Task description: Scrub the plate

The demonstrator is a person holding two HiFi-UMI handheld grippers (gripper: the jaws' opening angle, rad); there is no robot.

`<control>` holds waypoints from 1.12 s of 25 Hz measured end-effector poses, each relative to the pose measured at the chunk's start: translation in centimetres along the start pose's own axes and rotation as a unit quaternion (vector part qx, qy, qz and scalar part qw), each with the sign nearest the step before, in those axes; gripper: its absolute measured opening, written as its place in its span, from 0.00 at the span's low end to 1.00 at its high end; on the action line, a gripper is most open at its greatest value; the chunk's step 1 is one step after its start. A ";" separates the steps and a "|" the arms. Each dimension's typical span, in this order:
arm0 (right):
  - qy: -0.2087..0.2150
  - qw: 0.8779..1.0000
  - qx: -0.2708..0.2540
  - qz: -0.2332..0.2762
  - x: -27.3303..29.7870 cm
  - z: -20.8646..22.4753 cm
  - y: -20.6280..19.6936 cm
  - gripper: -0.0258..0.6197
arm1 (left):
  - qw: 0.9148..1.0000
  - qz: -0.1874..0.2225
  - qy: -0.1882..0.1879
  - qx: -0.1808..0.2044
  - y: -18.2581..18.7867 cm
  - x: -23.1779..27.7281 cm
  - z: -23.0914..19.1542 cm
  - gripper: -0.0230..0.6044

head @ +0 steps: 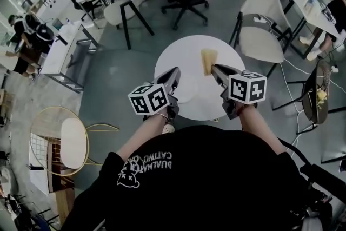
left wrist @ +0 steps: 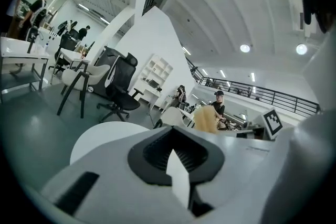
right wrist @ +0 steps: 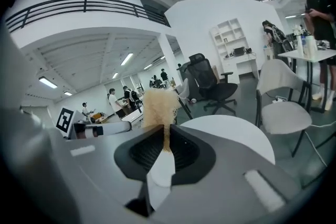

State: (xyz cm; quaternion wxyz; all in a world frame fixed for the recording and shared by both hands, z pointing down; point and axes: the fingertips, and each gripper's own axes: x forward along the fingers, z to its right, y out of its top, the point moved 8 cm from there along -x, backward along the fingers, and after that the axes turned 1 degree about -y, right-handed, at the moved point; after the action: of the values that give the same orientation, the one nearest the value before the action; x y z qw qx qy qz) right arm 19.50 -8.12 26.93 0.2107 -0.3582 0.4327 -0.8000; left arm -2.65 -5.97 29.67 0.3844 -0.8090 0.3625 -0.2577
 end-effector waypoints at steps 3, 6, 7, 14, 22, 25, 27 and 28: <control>0.004 1.000 -0.014 0.020 -1.2 -0.9 1.6 0.11 | 1.000 0.016 -0.011 0.016 1.6 -1.4 2.0 0.04; 0.005 0.999 -0.032 0.034 -2.2 -2.2 3.2 0.11 | 0.998 0.037 -0.019 0.036 3.6 -2.9 3.4 0.04; 0.006 0.999 -0.036 0.039 -2.5 -2.6 3.5 0.11 | 0.998 0.042 -0.022 0.043 4.2 -3.3 3.8 0.04; 0.017 0.995 -0.068 0.067 -5.2 -5.9 4.8 0.11 | 0.993 0.081 -0.047 0.078 6.2 -5.9 7.5 0.04; 0.022 0.994 -0.077 0.069 -7.0 -6.0 4.4 0.11 | 0.988 0.073 -0.041 0.133 5.0 -6.5 9.9 0.04; 0.021 0.995 -0.076 0.066 -7.4 -5.8 4.4 0.11 | 0.989 0.070 -0.040 0.127 4.6 -6.6 10.1 0.04; 0.024 0.995 -0.074 0.062 -7.6 -5.9 4.1 0.11 | 0.989 0.071 -0.037 0.124 4.3 -6.7 10.2 0.04; 0.026 0.995 -0.074 0.059 -7.7 -5.9 3.9 0.11 | 0.989 0.071 -0.036 0.123 4.0 -6.8 10.3 0.04</control>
State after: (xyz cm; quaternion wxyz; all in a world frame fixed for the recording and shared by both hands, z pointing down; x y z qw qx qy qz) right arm 20.15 -2.07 18.47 0.2195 -0.3260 0.5161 -0.7610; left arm -1.16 2.03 19.59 0.5110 -0.7364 0.3705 -0.2436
